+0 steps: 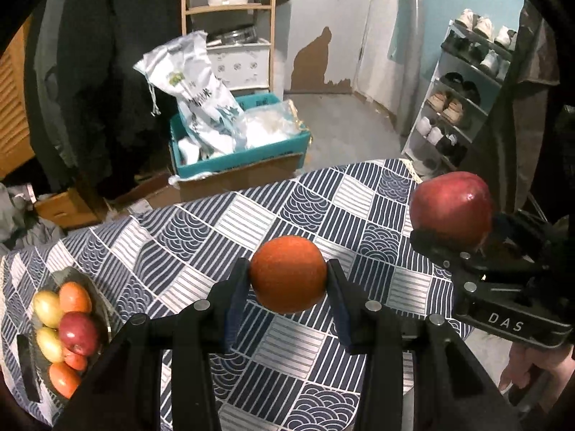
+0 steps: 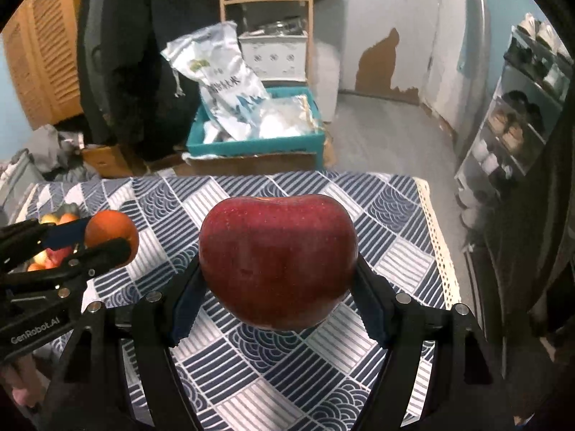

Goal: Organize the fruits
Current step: 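Lift the red apple and tangerine and carry both toward the glass plate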

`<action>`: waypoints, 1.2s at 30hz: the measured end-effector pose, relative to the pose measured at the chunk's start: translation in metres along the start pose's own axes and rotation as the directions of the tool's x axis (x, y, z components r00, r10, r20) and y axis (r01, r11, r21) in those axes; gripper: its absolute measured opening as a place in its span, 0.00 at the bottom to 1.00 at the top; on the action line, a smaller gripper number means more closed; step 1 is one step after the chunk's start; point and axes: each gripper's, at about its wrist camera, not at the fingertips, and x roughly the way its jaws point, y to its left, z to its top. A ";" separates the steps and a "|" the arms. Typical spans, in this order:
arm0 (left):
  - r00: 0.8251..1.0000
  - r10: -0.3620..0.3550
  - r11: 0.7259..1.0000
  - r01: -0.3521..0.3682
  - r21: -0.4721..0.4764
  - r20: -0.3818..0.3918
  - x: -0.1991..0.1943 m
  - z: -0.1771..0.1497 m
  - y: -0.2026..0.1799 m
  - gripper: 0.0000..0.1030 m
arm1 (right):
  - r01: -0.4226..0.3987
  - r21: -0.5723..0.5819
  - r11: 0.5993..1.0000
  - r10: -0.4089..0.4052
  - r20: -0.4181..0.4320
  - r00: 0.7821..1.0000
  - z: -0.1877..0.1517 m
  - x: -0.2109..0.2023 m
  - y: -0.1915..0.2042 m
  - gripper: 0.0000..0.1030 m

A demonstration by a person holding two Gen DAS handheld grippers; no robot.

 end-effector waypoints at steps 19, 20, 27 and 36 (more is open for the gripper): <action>0.994 0.054 0.998 -0.057 0.033 0.090 -0.058 -0.004 0.019 0.42 | -0.113 -0.057 0.992 0.118 0.093 0.989 0.017 -0.045 0.036 0.73; 0.994 0.054 0.998 -0.058 0.032 0.094 -0.062 -0.006 0.021 0.42 | -0.118 -0.061 0.991 0.123 0.096 0.988 0.018 -0.047 0.039 0.73; 0.990 0.080 0.997 -0.082 0.013 0.118 -0.077 -0.012 0.039 0.42 | -0.155 -0.090 0.984 0.164 0.103 0.981 0.027 -0.053 0.058 0.73; 0.987 0.104 0.994 -0.099 -0.047 0.126 -0.089 -0.017 0.074 0.42 | -0.206 -0.133 0.970 0.220 0.102 0.970 0.038 -0.053 0.093 0.73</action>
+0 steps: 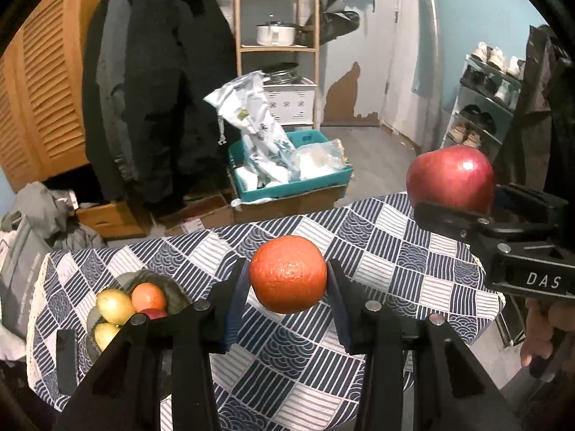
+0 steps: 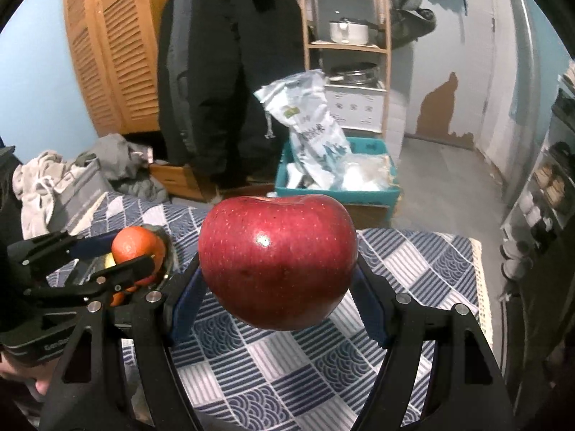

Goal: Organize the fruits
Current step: 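Lift the red apple and tangerine and carry both toward the glass plate, then lower the apple and tangerine onto the glass plate and open both grippers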

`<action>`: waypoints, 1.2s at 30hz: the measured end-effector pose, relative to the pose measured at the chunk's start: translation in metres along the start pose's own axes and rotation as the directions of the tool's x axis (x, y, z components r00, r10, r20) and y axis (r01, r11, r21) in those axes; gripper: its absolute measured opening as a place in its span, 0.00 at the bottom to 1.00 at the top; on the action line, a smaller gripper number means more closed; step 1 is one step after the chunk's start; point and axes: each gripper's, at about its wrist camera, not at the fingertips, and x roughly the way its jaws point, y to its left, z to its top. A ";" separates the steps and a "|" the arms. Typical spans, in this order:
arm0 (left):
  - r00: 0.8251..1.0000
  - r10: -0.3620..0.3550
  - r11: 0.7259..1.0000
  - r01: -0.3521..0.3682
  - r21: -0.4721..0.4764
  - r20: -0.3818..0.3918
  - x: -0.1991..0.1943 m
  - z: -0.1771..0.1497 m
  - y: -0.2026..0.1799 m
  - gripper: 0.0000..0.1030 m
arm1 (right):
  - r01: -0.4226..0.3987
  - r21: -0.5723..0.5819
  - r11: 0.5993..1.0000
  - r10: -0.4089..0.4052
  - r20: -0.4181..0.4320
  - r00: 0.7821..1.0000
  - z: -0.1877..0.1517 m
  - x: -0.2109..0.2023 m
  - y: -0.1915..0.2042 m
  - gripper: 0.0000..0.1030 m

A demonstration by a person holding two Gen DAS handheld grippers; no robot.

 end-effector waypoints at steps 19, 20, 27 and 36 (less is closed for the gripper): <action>0.997 0.066 0.990 -0.070 -0.119 -0.041 -0.001 -0.026 0.083 0.42 | -0.107 -0.030 0.994 0.104 -0.102 0.989 0.016 0.059 0.068 0.73; 0.996 0.074 0.989 -0.079 -0.123 -0.043 -0.002 -0.029 0.089 0.42 | -0.110 -0.034 0.993 0.106 -0.107 0.989 0.017 0.063 0.073 0.73; 0.992 0.101 0.975 -0.113 -0.192 -0.071 0.000 -0.043 0.125 0.42 | -0.142 -0.062 0.988 0.131 -0.154 0.979 0.016 0.088 0.105 0.73; 0.985 0.130 0.954 -0.156 -0.256 -0.116 0.006 -0.057 0.164 0.42 | -0.191 -0.095 0.977 0.168 -0.212 0.963 0.016 0.120 0.152 0.73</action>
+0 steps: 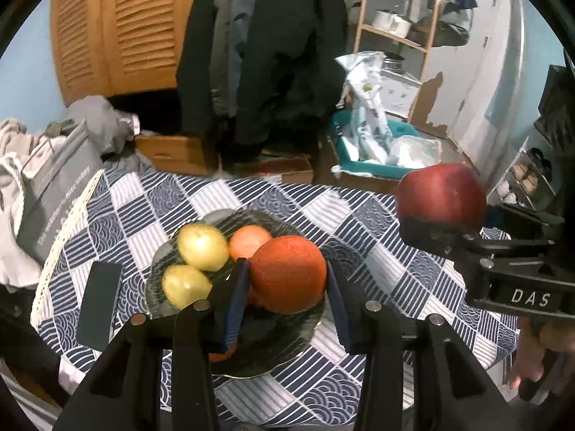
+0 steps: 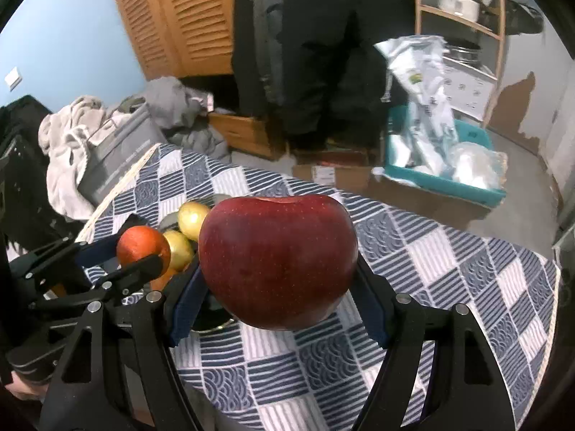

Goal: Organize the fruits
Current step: 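Lower the apple and tangerine onto the glass plate and open both grippers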

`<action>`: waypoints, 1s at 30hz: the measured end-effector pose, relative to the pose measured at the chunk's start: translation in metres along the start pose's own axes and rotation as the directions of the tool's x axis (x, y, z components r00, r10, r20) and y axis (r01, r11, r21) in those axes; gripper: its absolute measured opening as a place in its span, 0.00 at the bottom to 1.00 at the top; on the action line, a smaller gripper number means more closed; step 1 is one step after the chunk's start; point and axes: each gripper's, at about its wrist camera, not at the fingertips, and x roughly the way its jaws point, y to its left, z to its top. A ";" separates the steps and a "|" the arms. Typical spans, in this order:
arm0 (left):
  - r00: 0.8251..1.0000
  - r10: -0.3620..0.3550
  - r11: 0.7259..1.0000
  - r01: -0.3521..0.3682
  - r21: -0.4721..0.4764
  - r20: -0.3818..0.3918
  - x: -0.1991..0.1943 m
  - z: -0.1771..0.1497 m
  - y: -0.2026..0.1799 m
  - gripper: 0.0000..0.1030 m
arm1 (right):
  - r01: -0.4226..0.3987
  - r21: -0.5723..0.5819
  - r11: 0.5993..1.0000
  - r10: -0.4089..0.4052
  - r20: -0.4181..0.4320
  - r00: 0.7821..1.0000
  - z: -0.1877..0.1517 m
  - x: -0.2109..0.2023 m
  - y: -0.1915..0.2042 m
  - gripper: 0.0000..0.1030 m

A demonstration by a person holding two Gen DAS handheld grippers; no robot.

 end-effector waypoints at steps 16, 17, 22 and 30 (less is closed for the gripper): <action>0.988 0.077 0.983 -0.098 -0.157 -0.135 0.056 -0.020 0.077 0.42 | -0.064 -0.027 0.998 0.059 -0.163 0.985 -0.014 0.088 0.037 0.73; 0.986 0.081 0.981 -0.105 -0.163 -0.148 0.061 -0.023 0.081 0.42 | -0.067 -0.034 0.997 0.060 -0.176 0.982 -0.017 0.093 0.039 0.73; 0.978 0.063 0.976 -0.102 -0.191 -0.200 0.077 -0.031 0.092 0.42 | -0.082 -0.054 0.995 0.067 -0.233 0.970 -0.029 0.116 0.048 0.73; 0.974 0.056 0.973 -0.103 -0.207 -0.221 0.089 -0.036 0.097 0.43 | -0.105 -0.066 0.992 0.080 -0.304 0.949 -0.044 0.137 0.056 0.73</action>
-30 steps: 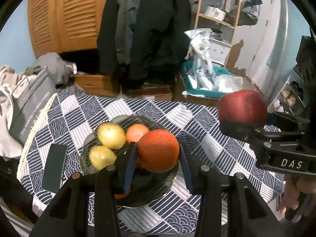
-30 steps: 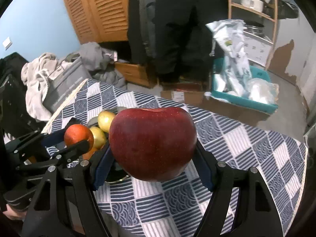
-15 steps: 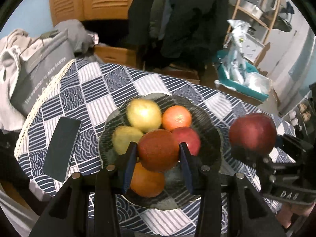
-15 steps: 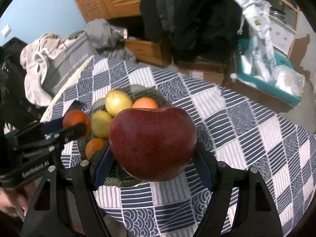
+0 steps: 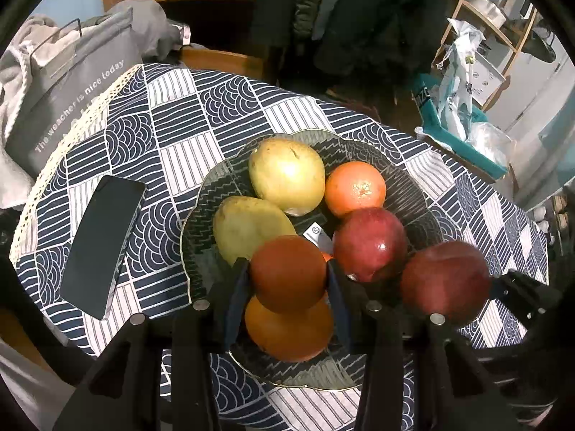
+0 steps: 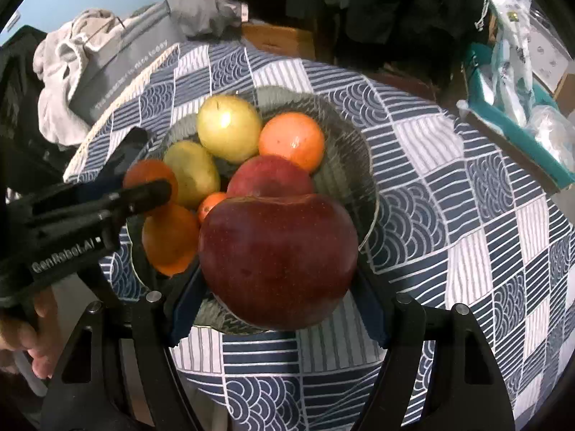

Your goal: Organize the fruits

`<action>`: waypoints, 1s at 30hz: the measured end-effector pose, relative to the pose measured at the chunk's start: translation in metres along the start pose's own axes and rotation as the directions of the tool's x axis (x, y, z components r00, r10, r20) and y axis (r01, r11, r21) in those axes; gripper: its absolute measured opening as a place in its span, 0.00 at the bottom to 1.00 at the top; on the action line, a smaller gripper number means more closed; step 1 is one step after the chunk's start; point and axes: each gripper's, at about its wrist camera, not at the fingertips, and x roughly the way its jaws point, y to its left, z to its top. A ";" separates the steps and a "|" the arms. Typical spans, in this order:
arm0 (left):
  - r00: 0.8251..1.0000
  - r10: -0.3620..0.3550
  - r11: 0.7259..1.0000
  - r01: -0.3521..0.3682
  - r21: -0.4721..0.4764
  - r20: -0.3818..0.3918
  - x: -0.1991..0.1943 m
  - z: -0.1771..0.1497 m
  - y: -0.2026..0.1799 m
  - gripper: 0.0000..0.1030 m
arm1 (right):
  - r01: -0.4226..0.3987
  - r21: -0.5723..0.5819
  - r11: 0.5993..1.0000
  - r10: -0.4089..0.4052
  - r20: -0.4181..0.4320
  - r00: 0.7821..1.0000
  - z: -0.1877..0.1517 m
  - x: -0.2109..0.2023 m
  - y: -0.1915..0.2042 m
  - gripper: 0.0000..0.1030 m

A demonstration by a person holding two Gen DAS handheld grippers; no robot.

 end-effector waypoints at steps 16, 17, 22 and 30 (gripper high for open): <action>1.000 -0.031 0.999 0.031 -0.015 0.004 -0.008 0.001 -0.001 0.53 | -0.009 -0.039 0.999 0.011 0.045 0.999 0.004 -0.014 0.008 0.77; 0.999 -0.034 0.999 0.034 -0.016 0.006 -0.010 0.001 -0.001 0.53 | -0.002 -0.036 0.999 0.004 0.054 0.999 0.004 -0.018 0.007 0.77; 0.999 -0.044 0.999 0.044 -0.011 0.030 -0.024 0.003 -0.005 0.54 | 0.010 0.003 1.000 -0.010 0.094 0.995 0.006 -0.038 -0.003 0.77; 0.993 -0.066 0.998 0.064 0.022 0.094 -0.053 0.005 -0.016 0.56 | 0.110 0.057 0.992 -0.119 0.185 0.976 0.007 -0.079 -0.019 0.77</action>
